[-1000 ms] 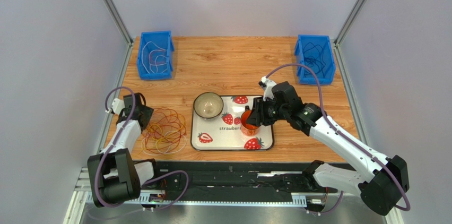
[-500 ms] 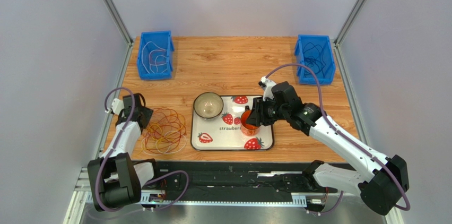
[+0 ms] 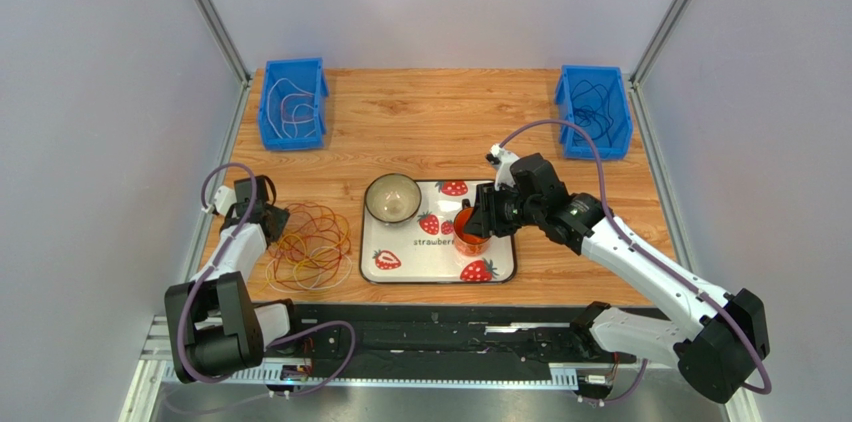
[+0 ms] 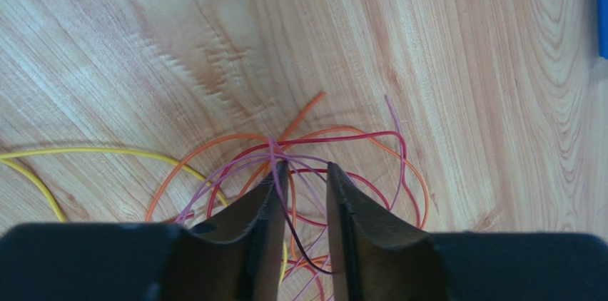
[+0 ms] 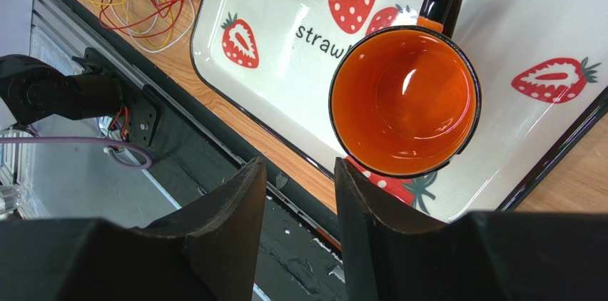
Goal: Untangle the cables
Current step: Pick up the cable from the cable.
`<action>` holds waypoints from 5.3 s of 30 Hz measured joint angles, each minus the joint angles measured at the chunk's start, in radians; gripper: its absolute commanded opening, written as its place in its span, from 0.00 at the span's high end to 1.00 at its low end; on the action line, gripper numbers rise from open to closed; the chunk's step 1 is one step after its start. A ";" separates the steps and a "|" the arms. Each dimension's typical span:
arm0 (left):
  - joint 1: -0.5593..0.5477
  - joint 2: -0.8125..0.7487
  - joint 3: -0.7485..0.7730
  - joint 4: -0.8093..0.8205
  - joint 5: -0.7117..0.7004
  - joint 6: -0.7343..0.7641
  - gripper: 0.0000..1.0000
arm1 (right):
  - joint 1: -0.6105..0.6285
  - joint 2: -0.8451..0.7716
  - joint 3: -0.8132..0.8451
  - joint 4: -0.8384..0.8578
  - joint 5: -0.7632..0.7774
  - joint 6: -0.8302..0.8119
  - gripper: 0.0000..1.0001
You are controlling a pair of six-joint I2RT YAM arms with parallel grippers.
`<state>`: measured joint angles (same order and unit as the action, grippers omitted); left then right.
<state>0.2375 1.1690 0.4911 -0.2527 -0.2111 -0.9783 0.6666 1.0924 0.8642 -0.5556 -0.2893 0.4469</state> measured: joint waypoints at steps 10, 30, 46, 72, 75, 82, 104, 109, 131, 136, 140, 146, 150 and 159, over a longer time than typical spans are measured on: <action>0.000 0.014 0.007 0.017 0.002 0.019 1.00 | 0.000 0.000 0.000 0.000 0.000 0.000 0.56; 0.000 -0.372 0.249 -0.180 0.035 0.115 1.00 | 0.000 -0.002 0.000 0.000 0.000 0.002 0.56; -0.002 -0.447 0.616 -0.237 0.282 0.154 1.00 | 0.000 -0.036 0.026 -0.001 -0.020 0.032 0.56; -0.356 -0.030 1.170 -0.146 0.692 0.113 1.00 | 0.013 0.121 0.240 0.265 -0.243 0.042 0.25; -0.356 -0.053 1.149 -0.147 0.712 0.113 1.00 | 0.014 0.235 0.260 0.353 -0.285 0.095 0.25; -0.356 -0.100 1.105 -0.145 0.757 0.113 1.00 | 0.036 0.512 0.423 0.527 -0.354 0.275 0.27; -0.356 -0.125 1.072 -0.115 0.763 -0.014 1.00 | 0.149 0.771 0.448 1.229 -0.502 0.616 0.32; -0.356 -0.125 1.074 -0.109 0.756 -0.083 1.00 | 0.181 0.705 0.419 1.142 -0.431 0.385 0.32; -0.356 -0.124 1.088 -0.093 0.795 -0.164 1.00 | 0.312 0.709 0.543 0.951 -0.200 -0.027 0.32; -0.356 -0.122 1.089 -0.085 0.814 -0.170 1.00 | 0.323 0.747 0.578 0.912 -0.190 -0.071 0.34; -0.356 -0.120 1.089 -0.079 0.824 -0.176 1.00 | 0.330 0.772 0.602 0.893 -0.188 -0.086 0.56; -0.356 -0.120 1.090 -0.071 0.832 -0.180 1.00 | 0.333 0.803 0.648 0.872 -0.195 -0.102 0.95; -0.356 -0.119 1.096 -0.067 0.833 -0.183 1.00 | 0.333 0.804 0.655 0.865 -0.206 -0.101 1.00; -0.356 -0.120 1.096 -0.068 0.835 -0.171 0.57 | 0.330 0.795 0.655 0.827 -0.198 -0.105 1.00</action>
<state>-0.1181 1.0489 1.5871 -0.3202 0.6243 -1.1496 0.9970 1.8870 1.5196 0.2714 -0.4877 0.3416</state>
